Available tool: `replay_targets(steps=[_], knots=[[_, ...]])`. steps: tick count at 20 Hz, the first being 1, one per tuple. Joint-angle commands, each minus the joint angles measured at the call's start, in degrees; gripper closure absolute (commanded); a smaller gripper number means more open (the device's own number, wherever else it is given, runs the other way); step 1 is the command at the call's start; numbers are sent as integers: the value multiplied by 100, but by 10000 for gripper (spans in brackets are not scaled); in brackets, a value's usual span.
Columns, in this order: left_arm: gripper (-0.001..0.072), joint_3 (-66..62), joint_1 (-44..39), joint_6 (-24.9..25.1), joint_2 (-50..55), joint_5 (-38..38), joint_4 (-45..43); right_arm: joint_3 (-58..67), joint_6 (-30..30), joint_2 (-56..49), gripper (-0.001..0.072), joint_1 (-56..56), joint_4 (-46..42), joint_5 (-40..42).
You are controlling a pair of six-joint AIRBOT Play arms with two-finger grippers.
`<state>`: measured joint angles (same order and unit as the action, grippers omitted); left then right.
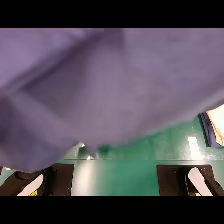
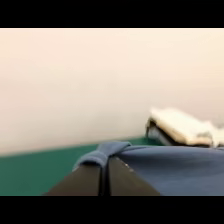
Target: Fold the shirts.
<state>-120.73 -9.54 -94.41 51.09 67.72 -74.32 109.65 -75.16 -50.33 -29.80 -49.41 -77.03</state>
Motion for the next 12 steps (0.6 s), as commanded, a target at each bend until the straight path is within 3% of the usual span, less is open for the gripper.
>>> replay_targets(steps=[1, 5, 7, 12], knots=[[685, 1633, 7, 35, 251, 33, -90, -468, -52, -732, 699, 483, -343, -601], [685, 2688, 7, 55, 1443, 44, -522, -1239, -214, -2039, 699, 1762, -1690, -785], [685, 2699, 7, 238, 2225, -68, -599, -1493, -243, -2769, 699, 2140, -1895, -787], [684, 2699, 7, 341, 3748, -1606, -765, -1049, -306, -4382, 699, 2448, -1950, 0]])
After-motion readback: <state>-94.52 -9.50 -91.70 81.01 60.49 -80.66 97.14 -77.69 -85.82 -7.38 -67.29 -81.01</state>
